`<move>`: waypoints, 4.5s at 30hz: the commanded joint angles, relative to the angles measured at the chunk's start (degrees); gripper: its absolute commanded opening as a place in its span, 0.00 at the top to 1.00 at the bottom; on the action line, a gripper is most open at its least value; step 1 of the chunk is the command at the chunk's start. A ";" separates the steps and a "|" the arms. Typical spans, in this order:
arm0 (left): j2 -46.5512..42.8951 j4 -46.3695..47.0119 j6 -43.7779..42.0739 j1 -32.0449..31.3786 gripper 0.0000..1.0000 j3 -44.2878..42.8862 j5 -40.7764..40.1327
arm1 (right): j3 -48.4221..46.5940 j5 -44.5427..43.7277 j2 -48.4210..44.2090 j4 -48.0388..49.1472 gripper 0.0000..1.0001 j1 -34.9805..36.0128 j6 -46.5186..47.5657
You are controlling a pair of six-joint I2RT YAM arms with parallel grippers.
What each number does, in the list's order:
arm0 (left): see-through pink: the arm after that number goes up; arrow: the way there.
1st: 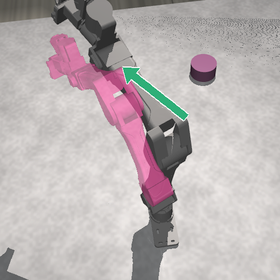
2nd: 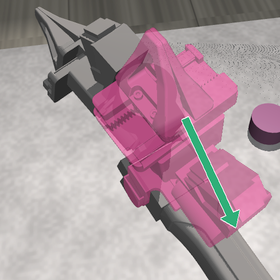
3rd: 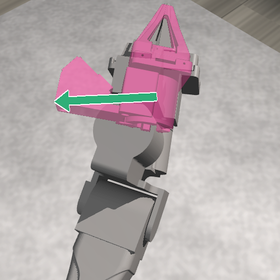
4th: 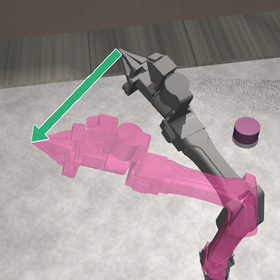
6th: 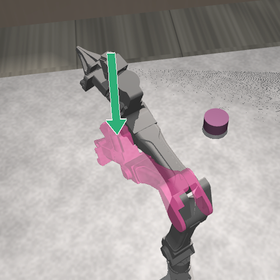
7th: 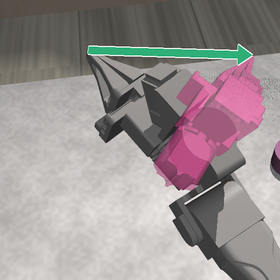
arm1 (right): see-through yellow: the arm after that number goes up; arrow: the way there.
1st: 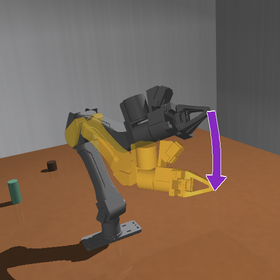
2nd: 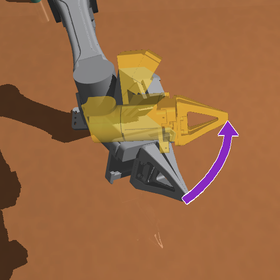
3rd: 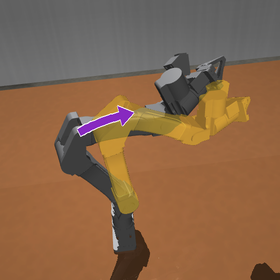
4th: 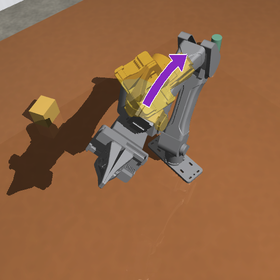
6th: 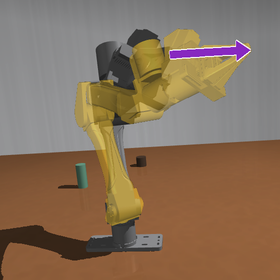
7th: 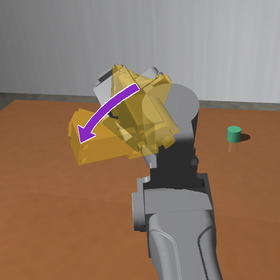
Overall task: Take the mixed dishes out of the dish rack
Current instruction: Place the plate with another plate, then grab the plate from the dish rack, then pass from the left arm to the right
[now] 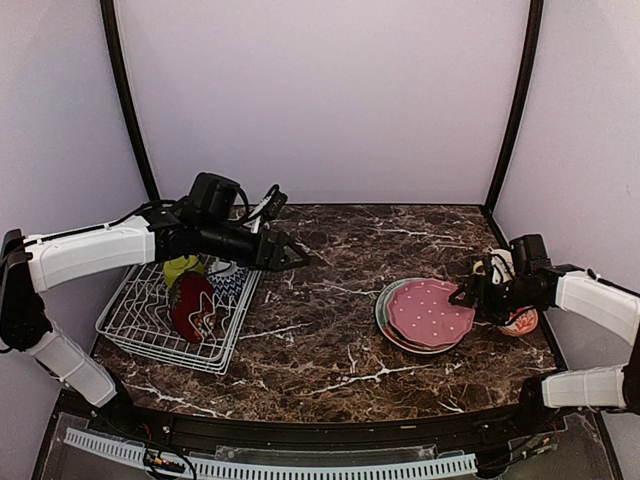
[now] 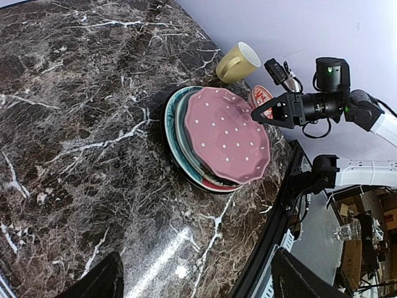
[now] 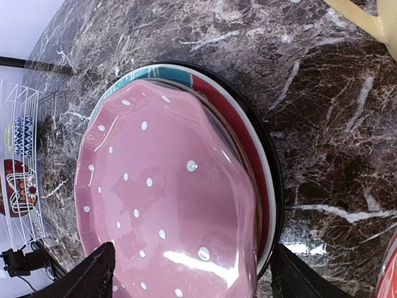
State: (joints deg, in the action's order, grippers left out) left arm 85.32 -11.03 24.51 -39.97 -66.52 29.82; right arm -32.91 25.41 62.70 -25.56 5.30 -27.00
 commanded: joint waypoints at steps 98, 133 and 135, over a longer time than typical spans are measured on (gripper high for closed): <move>-30.63 -4.47 0.34 15.18 0.99 3.41 -13.32 | -4.52 -4.93 -2.57 3.68 0.01 4.97 2.47; 10.34 35.84 24.21 -3.69 0.99 9.09 11.70 | -3.79 15.29 19.44 49.85 0.46 30.46 -23.64; 10.26 34.53 23.39 -3.71 0.99 8.60 11.36 | -3.92 14.92 19.71 49.48 0.54 30.47 -23.30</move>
State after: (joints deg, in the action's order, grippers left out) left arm 96.49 21.17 48.66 -43.35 -54.96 38.98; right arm -35.92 39.70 81.71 19.64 35.29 -49.36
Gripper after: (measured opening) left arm 0.112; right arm 0.518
